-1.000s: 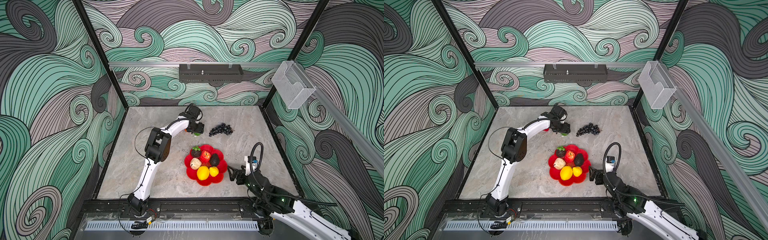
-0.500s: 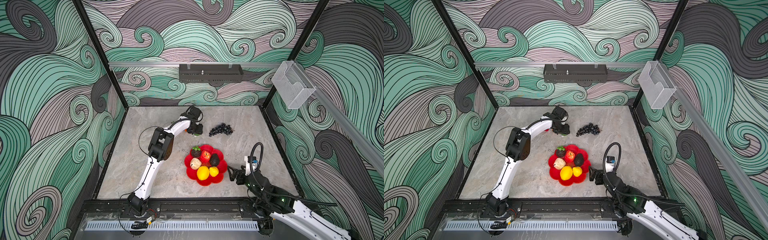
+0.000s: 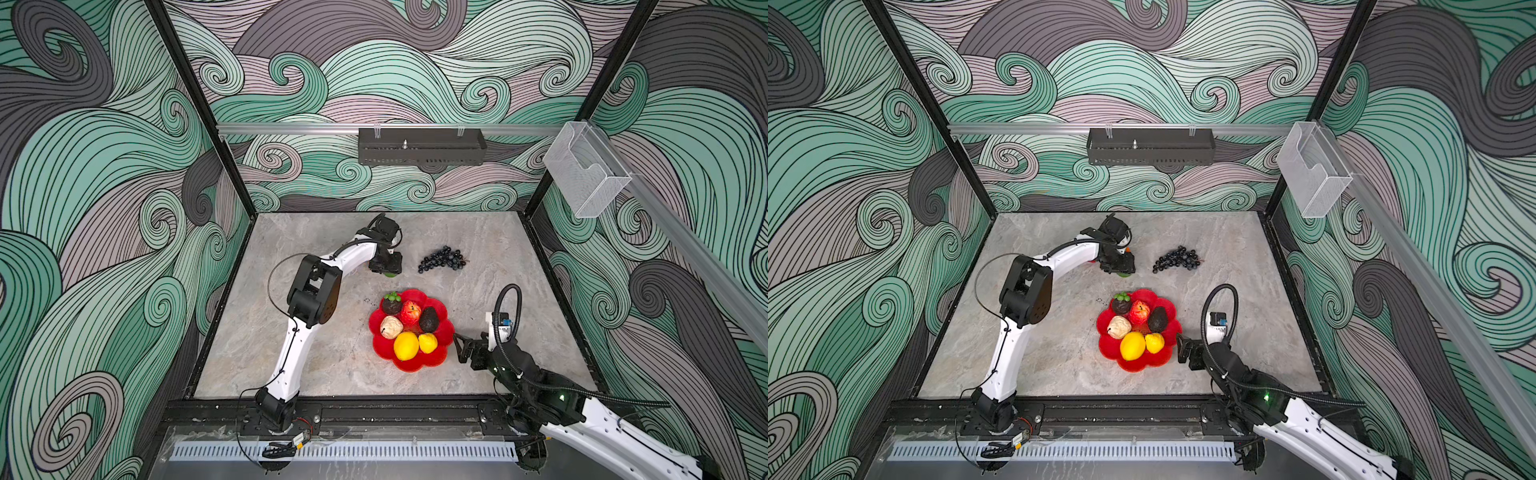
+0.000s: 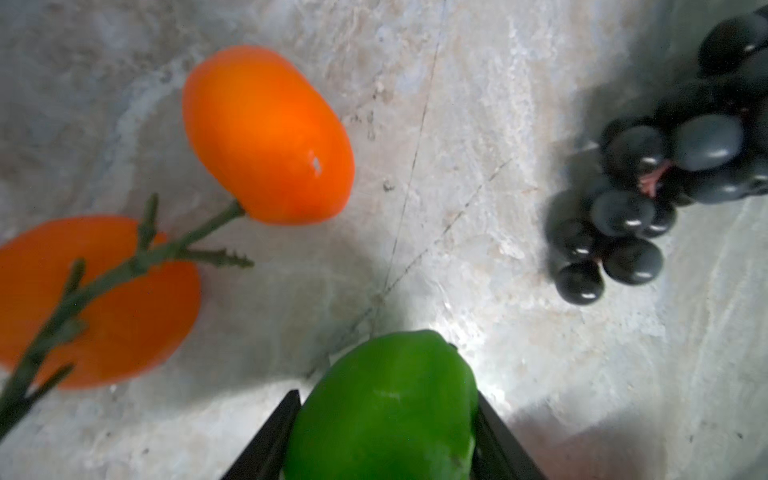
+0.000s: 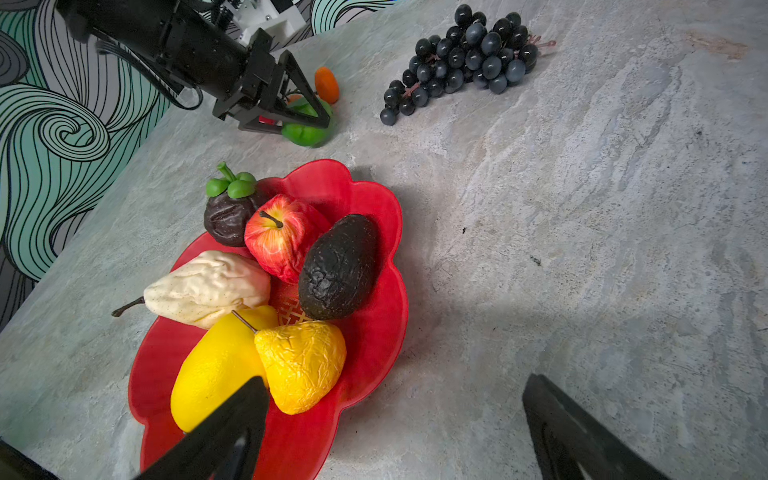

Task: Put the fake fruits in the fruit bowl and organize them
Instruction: 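Lower the left gripper and grasp the green fruit beside the oranges, then carry the green fruit over the bowl with the left gripper toward the right gripper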

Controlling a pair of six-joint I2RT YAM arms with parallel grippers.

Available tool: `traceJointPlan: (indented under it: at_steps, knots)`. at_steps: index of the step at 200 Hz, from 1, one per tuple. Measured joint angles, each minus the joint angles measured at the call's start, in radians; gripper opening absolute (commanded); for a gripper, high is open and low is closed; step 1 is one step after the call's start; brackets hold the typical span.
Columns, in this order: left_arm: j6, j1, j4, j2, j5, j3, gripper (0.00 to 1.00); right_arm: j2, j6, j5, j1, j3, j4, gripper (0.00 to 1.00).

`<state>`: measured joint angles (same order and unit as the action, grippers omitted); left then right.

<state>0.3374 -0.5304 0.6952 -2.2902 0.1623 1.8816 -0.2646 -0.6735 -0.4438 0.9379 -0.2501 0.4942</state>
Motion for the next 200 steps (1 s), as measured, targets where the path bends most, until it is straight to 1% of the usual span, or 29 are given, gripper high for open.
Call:
traceJointPlan:
  at_steps: [68,123,166,200]
  knots:
    - [0.028,0.0,-0.161,0.361,0.059,-0.34,0.47,-0.036,0.003,0.017,0.0,-0.032,-0.023,0.95]
    - [0.033,-0.011,-0.294,0.581,0.092,-0.594,0.45,-0.04,0.003,0.052,0.0,-0.038,-0.042,0.95]
    - [0.016,-0.081,-0.412,0.711,0.097,-0.741,0.46,-0.05,0.004,0.087,0.0,-0.044,-0.066,0.95]
    - [-0.053,-0.162,-0.521,0.813,0.092,-0.851,0.46,-0.051,0.008,0.114,0.0,-0.07,-0.073,0.95]
